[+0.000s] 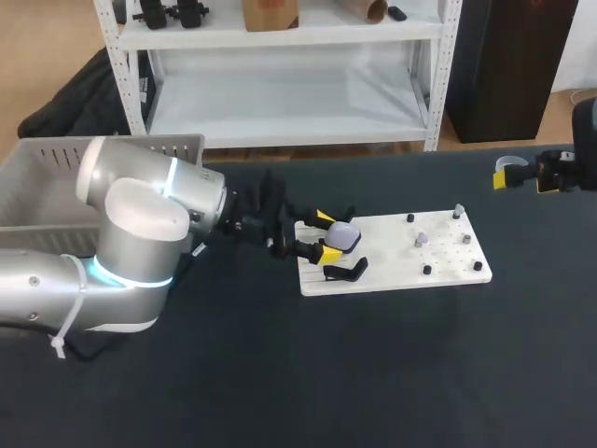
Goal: Pick up each earbud case from the left stands, insert the matching earbuds, close the lid, and place the case in the box.
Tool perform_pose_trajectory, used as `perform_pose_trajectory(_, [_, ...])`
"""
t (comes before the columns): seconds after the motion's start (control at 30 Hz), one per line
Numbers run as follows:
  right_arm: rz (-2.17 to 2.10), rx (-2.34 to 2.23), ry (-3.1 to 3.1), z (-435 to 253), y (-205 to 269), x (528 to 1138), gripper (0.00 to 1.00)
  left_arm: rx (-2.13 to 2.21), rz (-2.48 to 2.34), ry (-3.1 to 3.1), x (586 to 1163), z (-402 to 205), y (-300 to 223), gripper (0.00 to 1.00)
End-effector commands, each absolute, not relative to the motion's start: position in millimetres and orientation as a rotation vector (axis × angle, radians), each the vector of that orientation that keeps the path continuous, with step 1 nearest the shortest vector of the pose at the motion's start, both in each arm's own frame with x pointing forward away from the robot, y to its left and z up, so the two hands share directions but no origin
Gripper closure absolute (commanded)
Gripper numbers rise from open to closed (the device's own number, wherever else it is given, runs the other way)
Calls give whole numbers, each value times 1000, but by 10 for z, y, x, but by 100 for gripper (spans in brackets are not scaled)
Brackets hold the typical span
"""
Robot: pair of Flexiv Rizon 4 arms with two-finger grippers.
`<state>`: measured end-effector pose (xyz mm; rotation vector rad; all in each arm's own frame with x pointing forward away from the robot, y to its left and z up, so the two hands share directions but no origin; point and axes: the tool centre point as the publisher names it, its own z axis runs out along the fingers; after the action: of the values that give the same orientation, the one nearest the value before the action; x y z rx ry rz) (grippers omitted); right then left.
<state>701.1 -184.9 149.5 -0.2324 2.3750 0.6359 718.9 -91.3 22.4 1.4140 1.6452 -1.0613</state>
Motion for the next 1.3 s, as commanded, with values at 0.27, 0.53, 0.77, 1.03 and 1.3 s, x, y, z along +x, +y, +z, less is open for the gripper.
perform_pose_trajectory(0.27, [633, -230, 2376, 1506, -1850, 6997, 0, 1423, -1092, 1641, 7277, 160, -986, 23])
perform_pose_trajectory(0.53, [633, -230, 2376, 1506, -1850, 6997, 0, 1407, -1102, 1634, 7262, 170, -964, 38])
perform_pose_trajectory(0.77, [633, -230, 2376, 1506, -1850, 6997, 0, 1410, -1095, 1635, 7215, 162, -967, 55])
perform_pose_trajectory(1.03, [633, -230, 2376, 1506, -1850, 6997, 0, 1409, -1108, 1624, 7196, 180, -987, 56])
perform_pose_trajectory(1.3, [633, -230, 2376, 1506, -1850, 6997, 0, 1419, -1119, 1625, 7199, 161, -1016, 70])
